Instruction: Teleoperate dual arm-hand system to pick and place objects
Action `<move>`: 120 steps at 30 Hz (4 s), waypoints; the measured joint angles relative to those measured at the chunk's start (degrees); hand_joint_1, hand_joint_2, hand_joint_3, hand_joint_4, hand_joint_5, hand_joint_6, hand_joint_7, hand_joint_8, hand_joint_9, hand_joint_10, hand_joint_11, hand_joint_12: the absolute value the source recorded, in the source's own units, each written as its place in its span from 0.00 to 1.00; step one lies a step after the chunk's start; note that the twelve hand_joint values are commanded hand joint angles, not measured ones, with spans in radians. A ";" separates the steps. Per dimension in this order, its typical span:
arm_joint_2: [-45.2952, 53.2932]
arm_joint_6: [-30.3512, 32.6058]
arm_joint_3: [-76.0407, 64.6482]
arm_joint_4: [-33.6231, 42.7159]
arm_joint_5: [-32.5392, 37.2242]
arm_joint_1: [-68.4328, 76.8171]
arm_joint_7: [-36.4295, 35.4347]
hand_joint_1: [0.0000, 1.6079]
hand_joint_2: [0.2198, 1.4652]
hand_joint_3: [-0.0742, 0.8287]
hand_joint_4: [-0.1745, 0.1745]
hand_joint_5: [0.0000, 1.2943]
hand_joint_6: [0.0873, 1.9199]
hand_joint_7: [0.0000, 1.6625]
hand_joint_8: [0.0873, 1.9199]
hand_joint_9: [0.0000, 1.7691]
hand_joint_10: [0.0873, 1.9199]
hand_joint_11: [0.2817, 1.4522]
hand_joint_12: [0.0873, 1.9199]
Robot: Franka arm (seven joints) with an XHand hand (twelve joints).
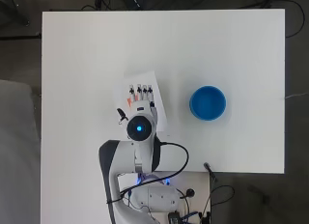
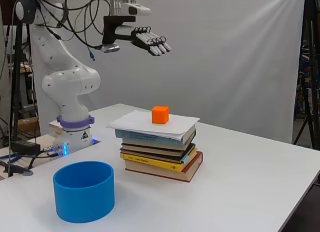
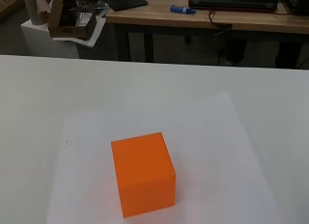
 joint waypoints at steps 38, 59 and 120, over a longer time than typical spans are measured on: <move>9.11 31.13 -0.40 -20.39 8.57 0.12 -1.64 0.15 0.62 0.08 0.53 0.15 0.00 0.20 0.00 0.31 0.00 0.26 0.00; 7.79 30.68 1.30 -24.37 10.48 0.86 -10.37 0.14 0.64 0.08 0.60 0.22 0.00 0.21 0.00 0.28 0.00 0.21 0.00; 10.94 26.57 -4.35 -21.26 8.05 -0.71 -11.16 0.26 0.68 0.09 0.74 0.35 0.00 0.29 0.00 0.34 0.00 0.24 0.00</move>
